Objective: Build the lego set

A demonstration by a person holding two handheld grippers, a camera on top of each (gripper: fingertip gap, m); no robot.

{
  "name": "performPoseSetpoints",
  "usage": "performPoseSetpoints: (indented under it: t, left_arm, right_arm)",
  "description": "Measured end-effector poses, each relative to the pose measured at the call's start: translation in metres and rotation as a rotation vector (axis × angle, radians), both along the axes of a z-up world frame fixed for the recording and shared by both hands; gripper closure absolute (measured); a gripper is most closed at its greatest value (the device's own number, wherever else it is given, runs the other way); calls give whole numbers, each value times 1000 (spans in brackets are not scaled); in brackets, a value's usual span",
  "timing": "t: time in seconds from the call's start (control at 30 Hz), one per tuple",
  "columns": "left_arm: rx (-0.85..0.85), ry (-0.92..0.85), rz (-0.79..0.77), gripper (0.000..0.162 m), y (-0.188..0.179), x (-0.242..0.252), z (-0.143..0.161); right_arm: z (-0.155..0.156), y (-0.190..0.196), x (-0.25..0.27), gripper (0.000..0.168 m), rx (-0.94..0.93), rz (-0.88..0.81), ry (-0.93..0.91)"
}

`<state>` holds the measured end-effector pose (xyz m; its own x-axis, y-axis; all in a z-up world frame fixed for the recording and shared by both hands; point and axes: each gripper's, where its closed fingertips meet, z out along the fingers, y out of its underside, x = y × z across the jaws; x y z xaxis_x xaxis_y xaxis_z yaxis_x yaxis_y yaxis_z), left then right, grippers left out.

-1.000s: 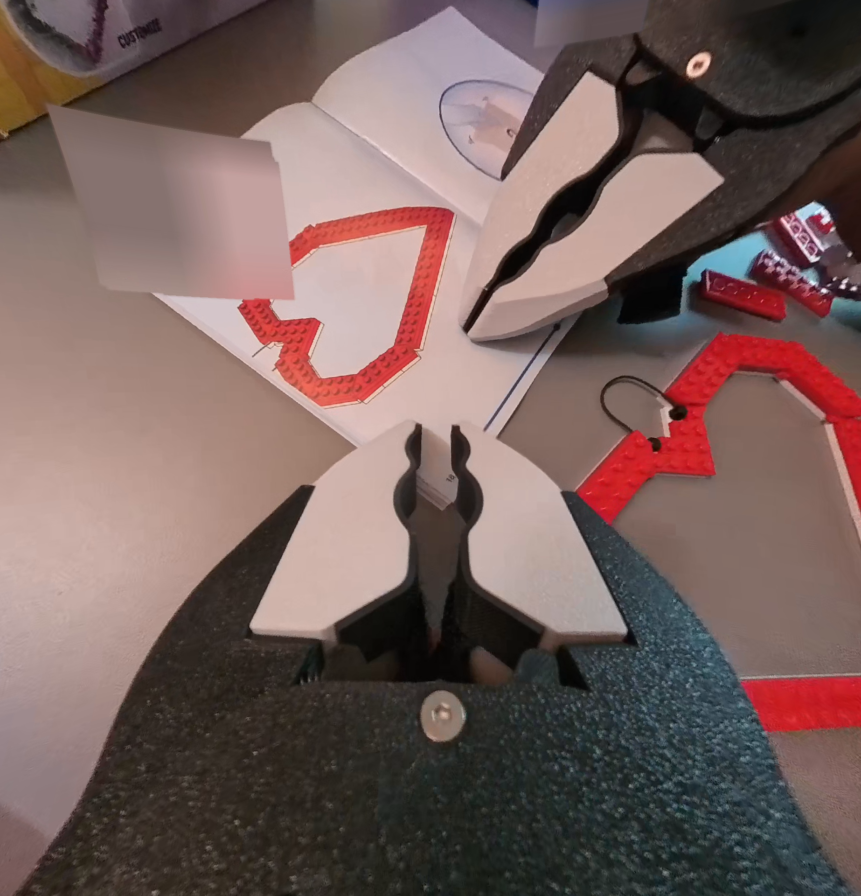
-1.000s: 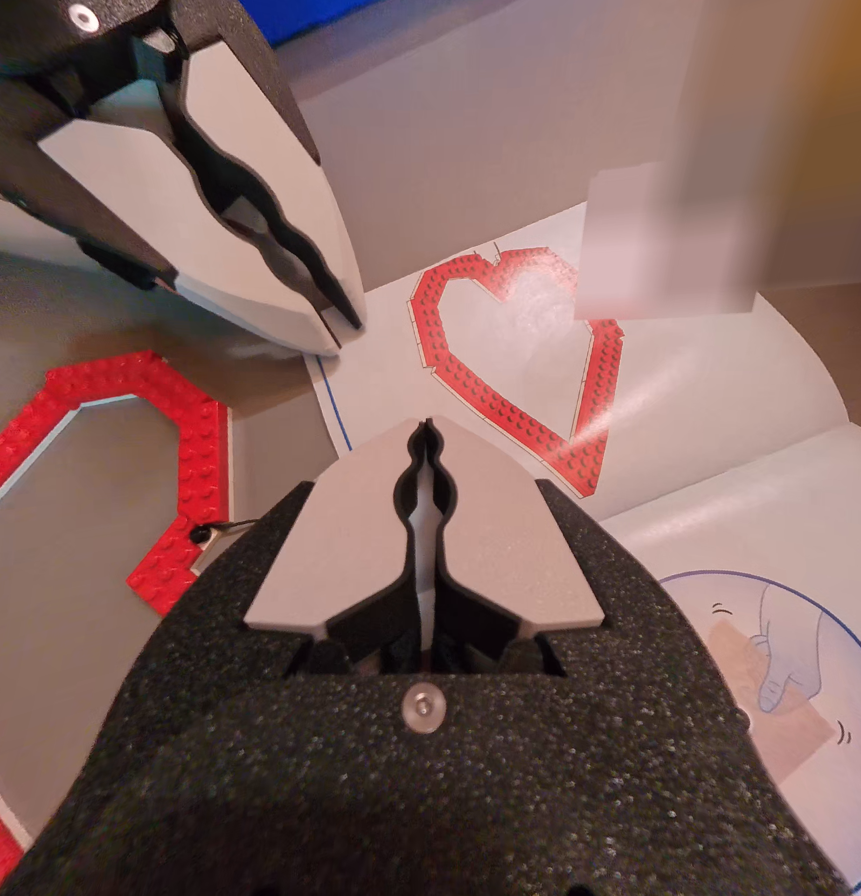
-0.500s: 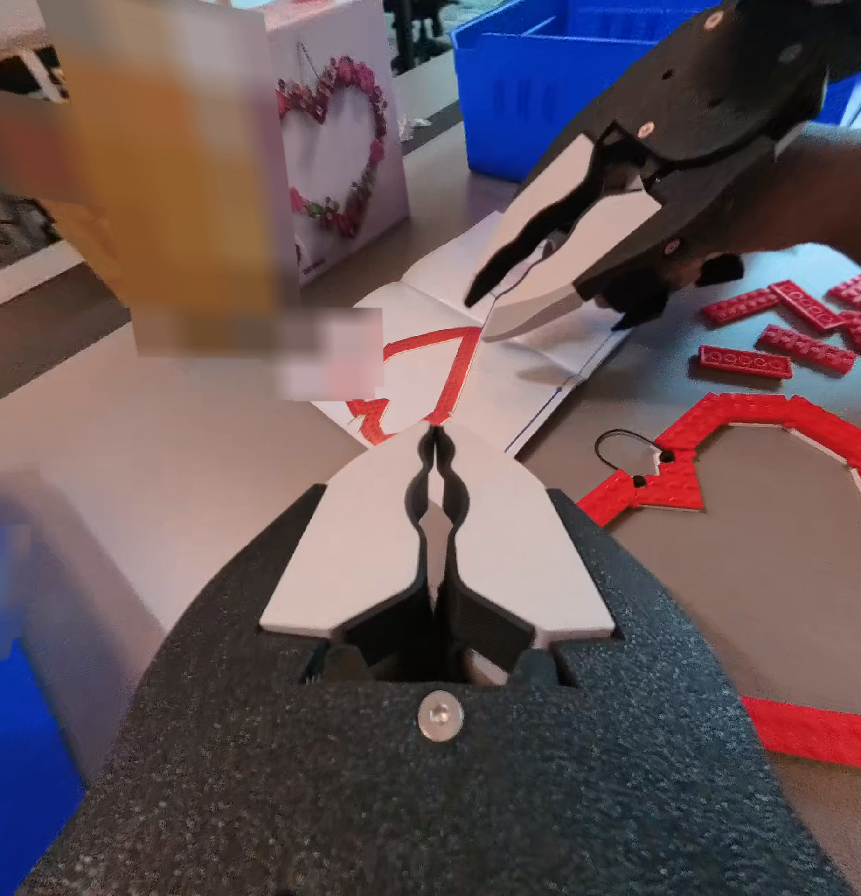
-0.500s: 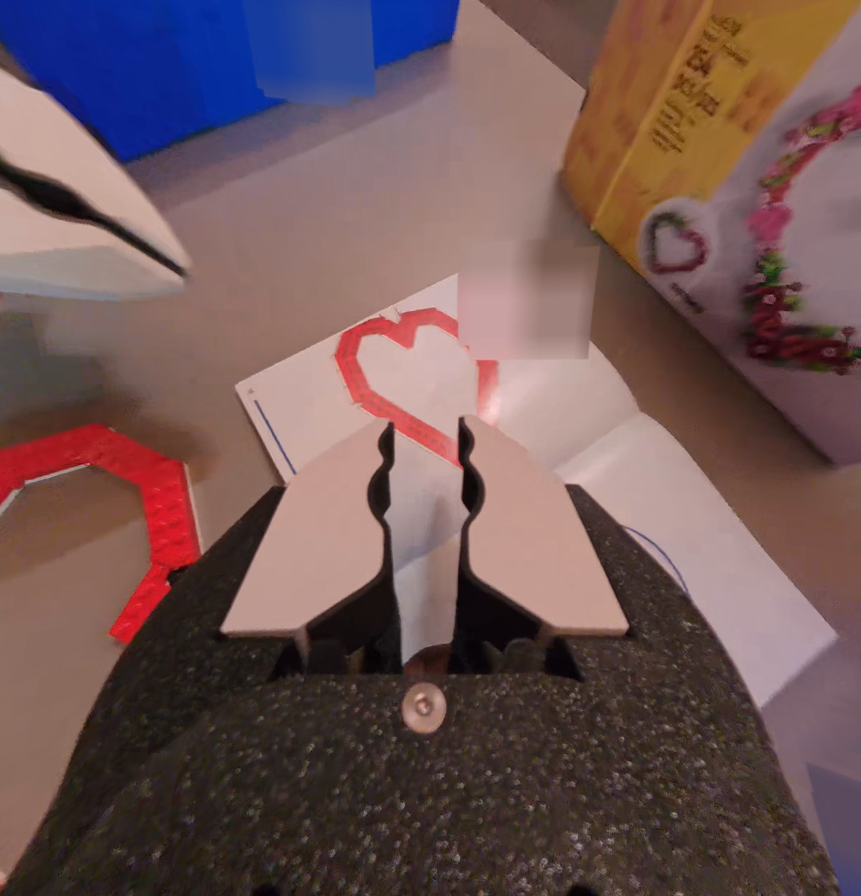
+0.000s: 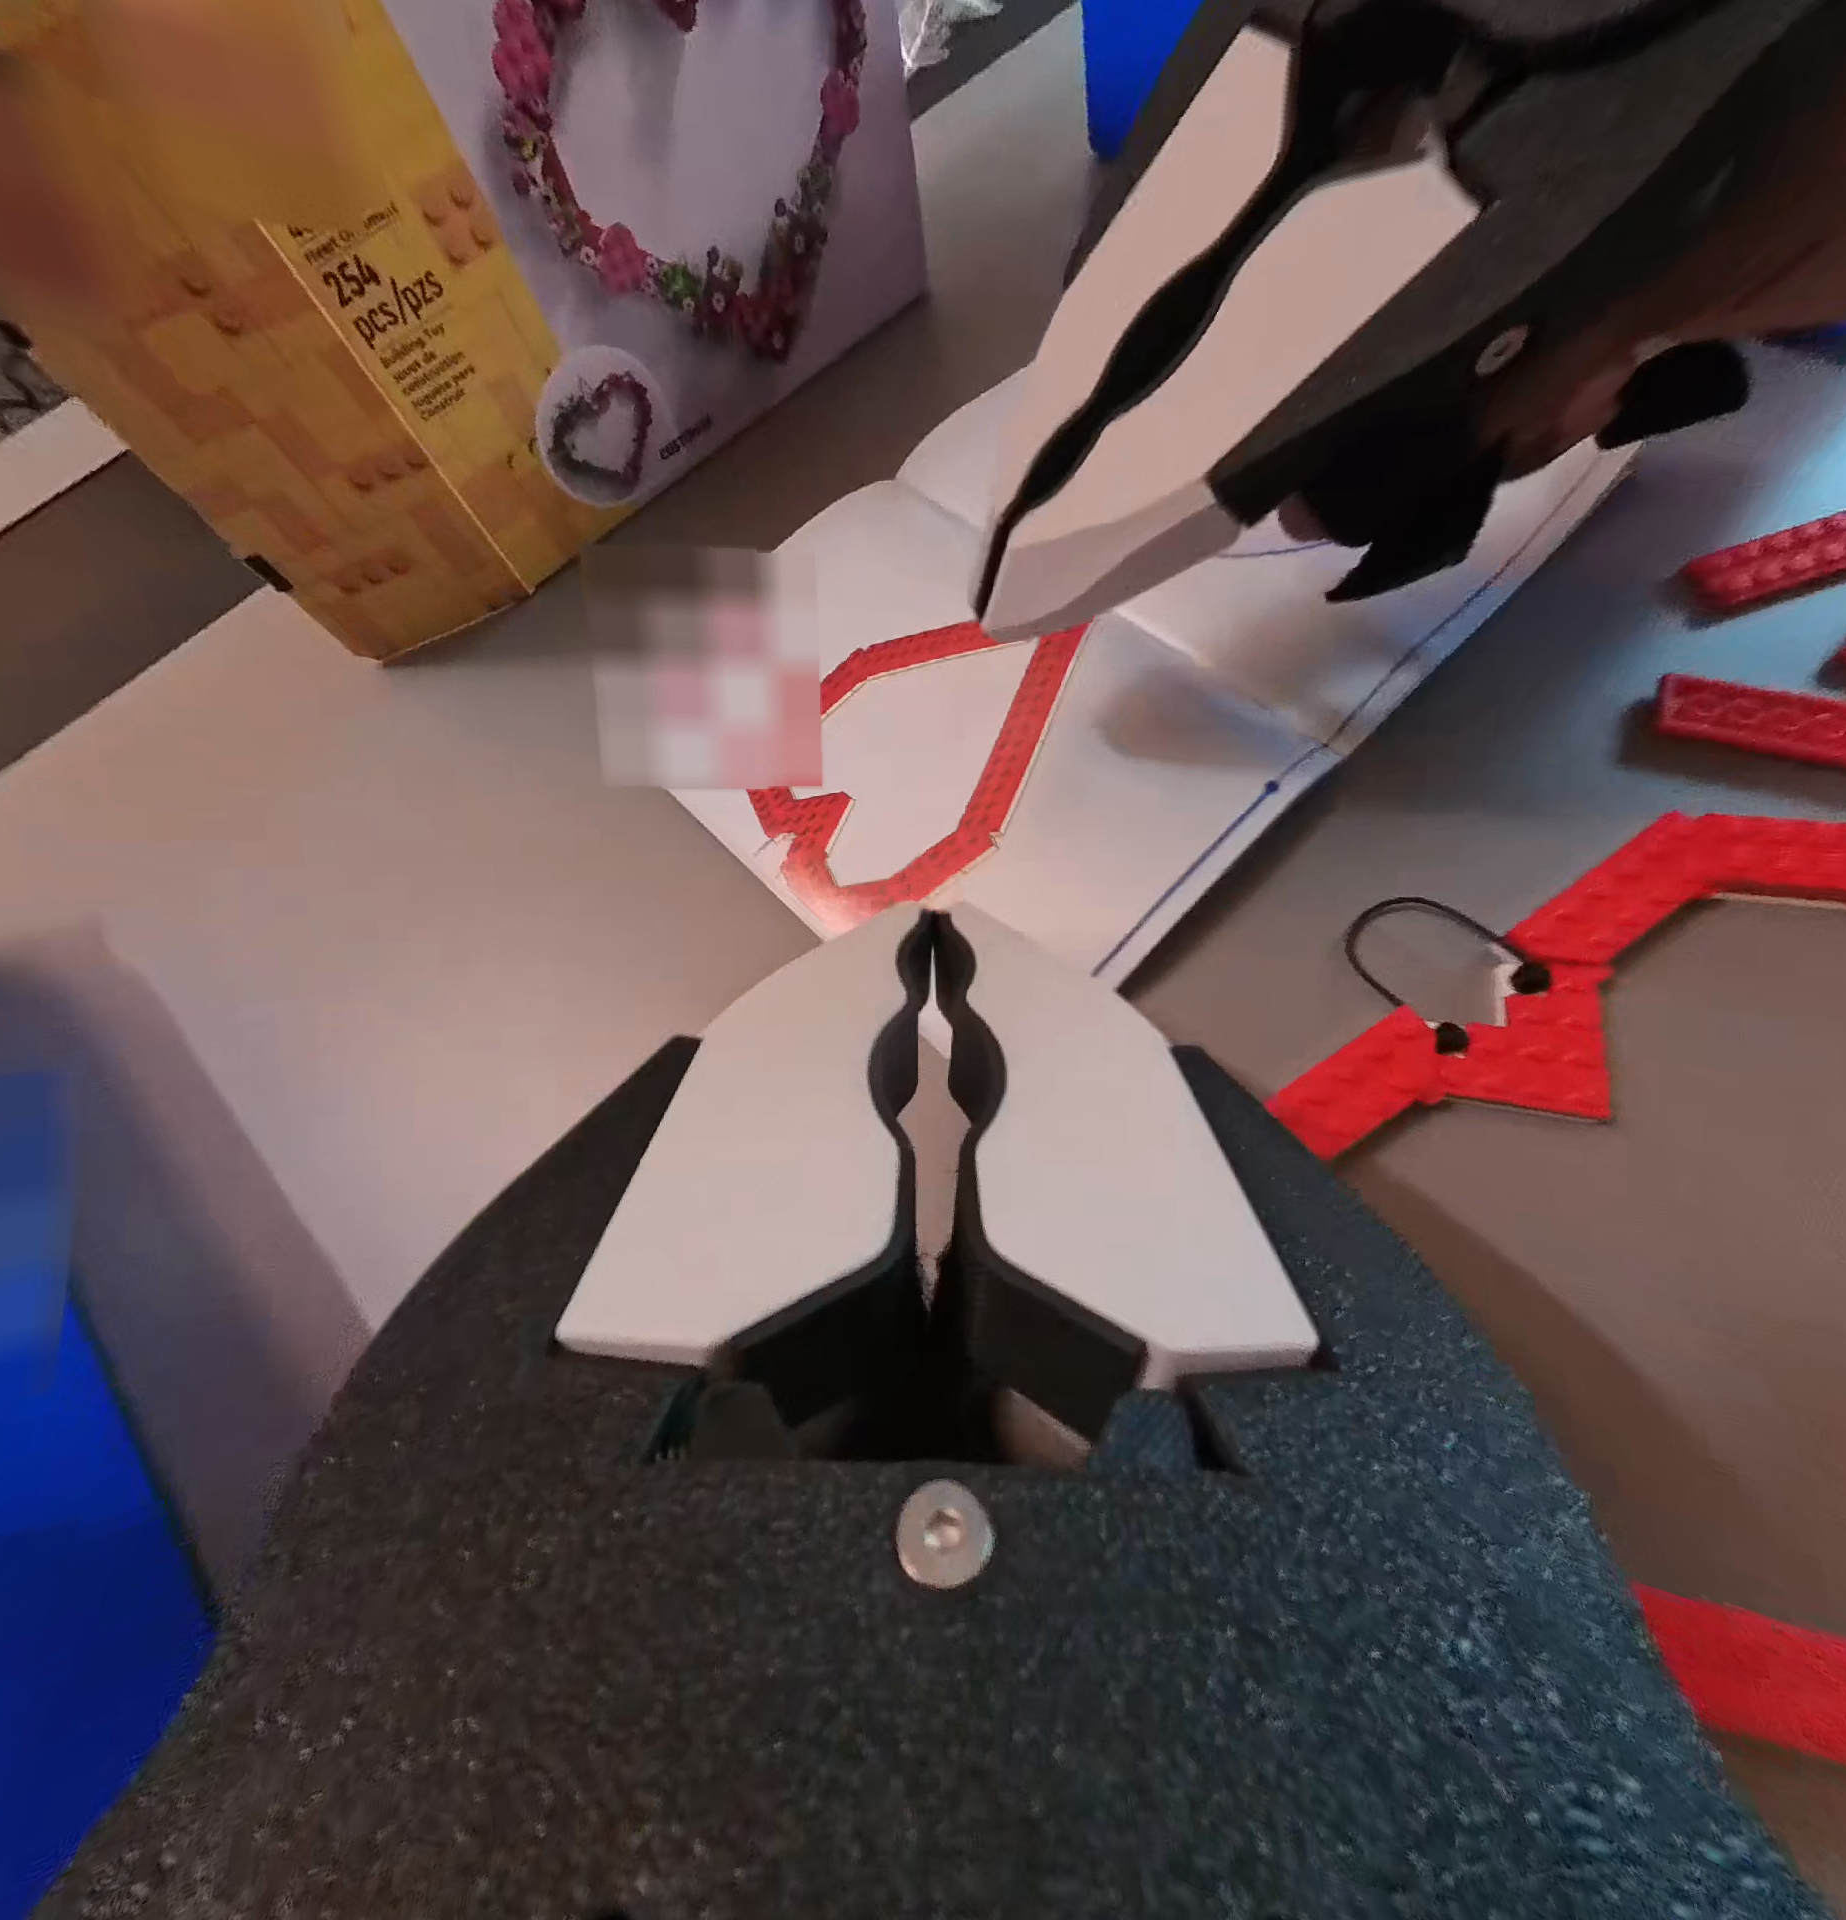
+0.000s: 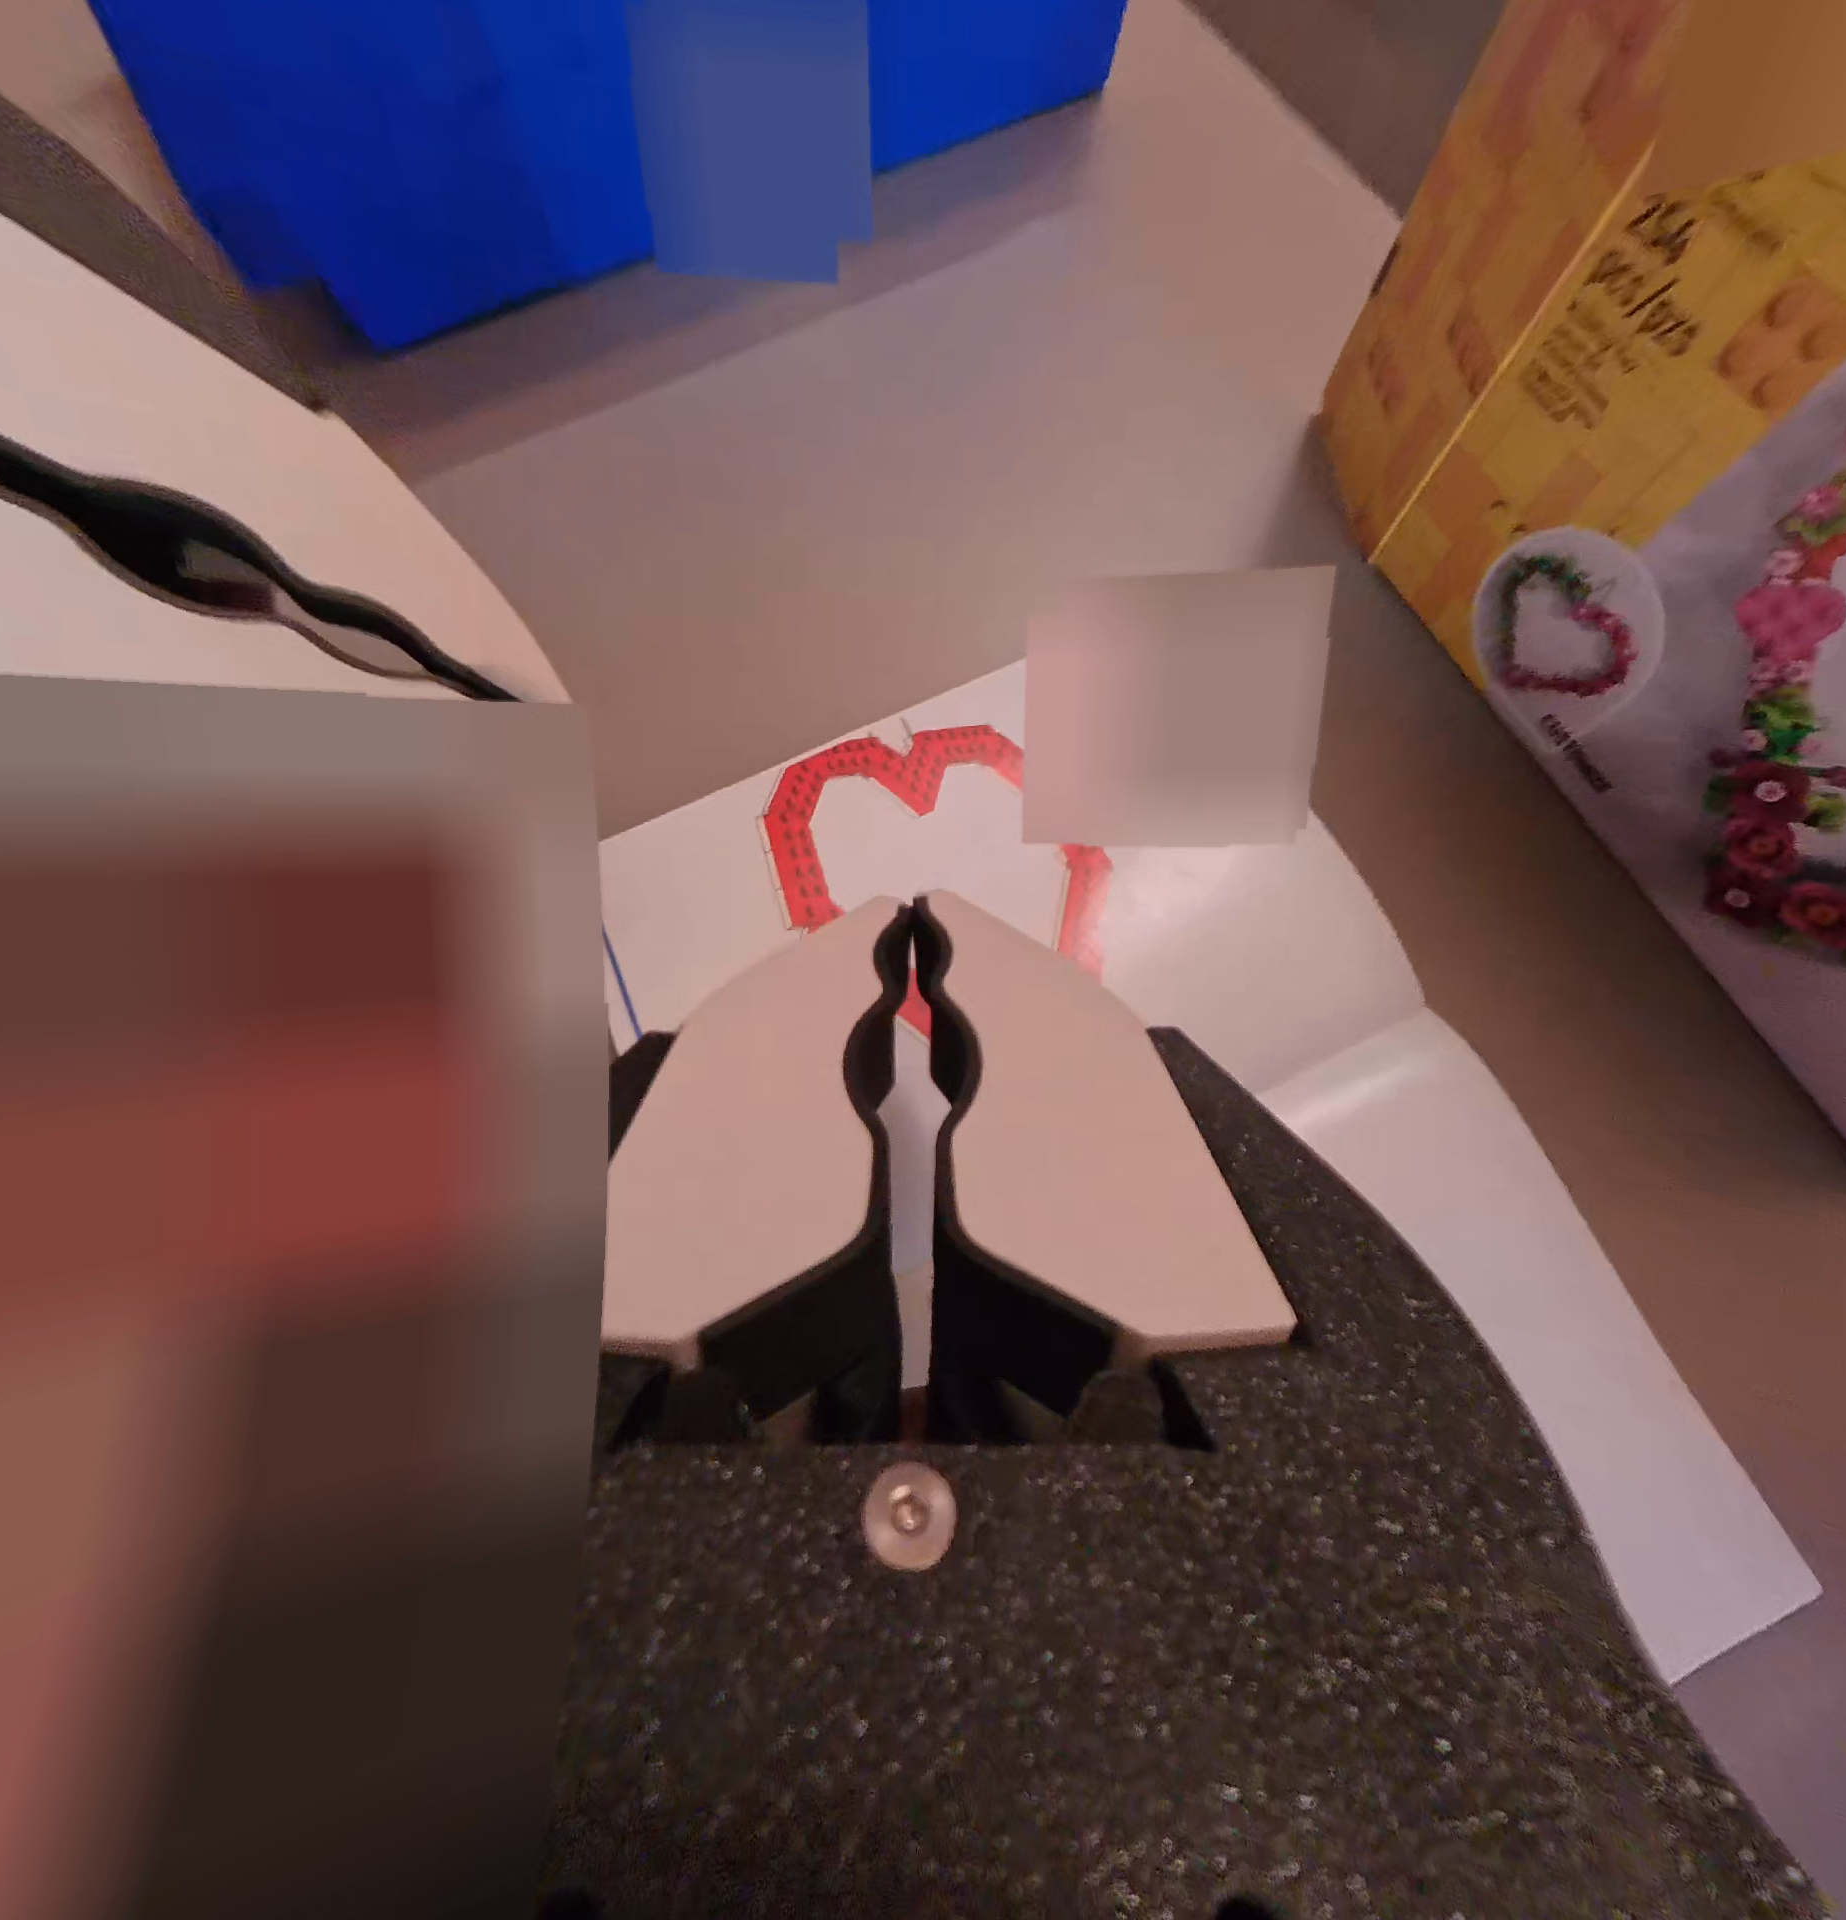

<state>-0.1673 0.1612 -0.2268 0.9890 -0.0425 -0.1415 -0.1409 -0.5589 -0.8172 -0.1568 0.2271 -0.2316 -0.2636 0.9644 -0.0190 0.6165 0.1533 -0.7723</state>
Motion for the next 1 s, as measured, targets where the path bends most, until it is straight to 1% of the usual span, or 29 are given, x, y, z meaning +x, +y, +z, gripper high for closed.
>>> performPoseSetpoints:
  t: [0.07,0.17,0.2,0.27,0.3,0.4,0.47,0.53,0.57,0.63,0.7,0.77,0.8,0.87,0.9,0.93,1.0]
  left_arm:
    - [14,-9,-5,162,-12,8,6]
    - [25,-39,-80,162,-40,38,13]
    - [26,-51,-106,161,-48,48,13]
    - [20,-84,-151,158,-63,71,10]
    - [20,-107,-179,156,-69,84,9]
    - [41,-166,-317,150,-80,130,5]
    - [21,-125,-389,149,-82,150,-2]
    - [-35,-2,-360,150,-75,145,-15]
    - [-61,28,-340,154,-72,141,-20]
    - [-87,2,-334,157,-68,143,-23]
    - [-74,-36,-315,157,-65,145,-22]
    - [-96,-35,-270,157,-65,139,-28]
    - [-123,-25,-252,157,-67,136,-33]
    - [-169,-2,-223,157,-72,129,-41]
    - [-201,0,-208,157,-74,127,-46]
    - [-239,-9,-199,157,-77,125,-51]
    - [-244,-69,-195,157,-78,129,-50]
  right_arm:
    - [-6,-5,4,168,23,23,-58]
    - [-3,-22,28,167,29,67,-108]
    - [-3,-29,43,163,25,72,-128]
    - [-6,-42,78,143,16,85,-172]
    - [-8,-45,97,136,20,80,-189]
    - [-16,-37,152,133,48,-37,-209]
    - [-19,-29,185,132,26,-134,-212]
    - [-22,-27,204,132,-30,-211,-195]
    - [-24,-28,208,131,-53,-234,-188]
    - [-32,-19,214,122,-15,-308,-198]
    - [-33,-7,208,122,18,-367,-172]
    - [-32,-12,191,128,-25,-348,-121]
    - [-36,-16,185,128,-33,-332,-129]
    - [-48,-16,180,129,18,-314,-179]
    - [-48,-13,178,144,51,-318,-167]
    - [-48,-11,180,147,67,-326,-167]
    - [-49,-2,190,150,69,-363,-184]
